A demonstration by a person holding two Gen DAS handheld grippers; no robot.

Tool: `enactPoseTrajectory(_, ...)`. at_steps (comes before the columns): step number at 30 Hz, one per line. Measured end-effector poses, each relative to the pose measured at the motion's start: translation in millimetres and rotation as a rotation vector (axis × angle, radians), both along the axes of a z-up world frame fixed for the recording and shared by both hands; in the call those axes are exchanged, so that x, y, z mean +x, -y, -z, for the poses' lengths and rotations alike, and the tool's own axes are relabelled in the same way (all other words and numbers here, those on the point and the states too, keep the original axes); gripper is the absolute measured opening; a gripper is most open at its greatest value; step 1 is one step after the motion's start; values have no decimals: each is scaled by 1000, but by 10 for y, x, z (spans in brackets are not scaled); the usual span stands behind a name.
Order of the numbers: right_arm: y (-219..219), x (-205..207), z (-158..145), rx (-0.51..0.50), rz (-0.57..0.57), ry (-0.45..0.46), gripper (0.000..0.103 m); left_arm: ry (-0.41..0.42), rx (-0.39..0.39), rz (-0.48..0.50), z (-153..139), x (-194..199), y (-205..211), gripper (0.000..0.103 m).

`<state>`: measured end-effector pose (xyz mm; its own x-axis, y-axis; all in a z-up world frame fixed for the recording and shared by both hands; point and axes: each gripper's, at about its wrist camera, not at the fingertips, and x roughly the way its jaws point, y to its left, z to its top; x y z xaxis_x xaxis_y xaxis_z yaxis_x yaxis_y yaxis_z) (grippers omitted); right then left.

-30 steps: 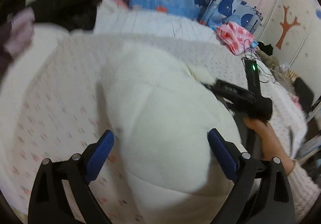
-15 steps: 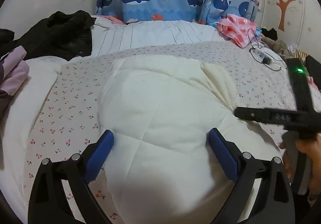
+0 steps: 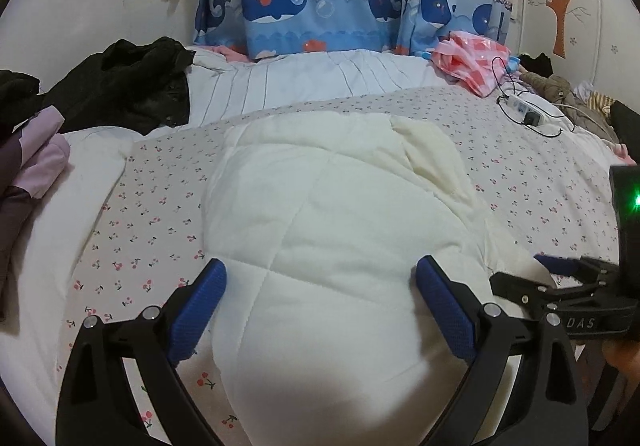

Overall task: Fold large clothes
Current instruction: 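Open both tools and release the folded jacket, smoothing it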

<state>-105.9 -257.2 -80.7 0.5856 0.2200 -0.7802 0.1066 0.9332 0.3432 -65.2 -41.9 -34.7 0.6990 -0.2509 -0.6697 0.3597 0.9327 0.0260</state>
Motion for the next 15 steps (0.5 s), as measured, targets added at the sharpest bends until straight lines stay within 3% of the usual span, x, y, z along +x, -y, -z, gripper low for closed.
enactPoseTrajectory(15,71,-98,-118,-14,-16,-31,97,1,-12,-12,-5,-6,-29,93)
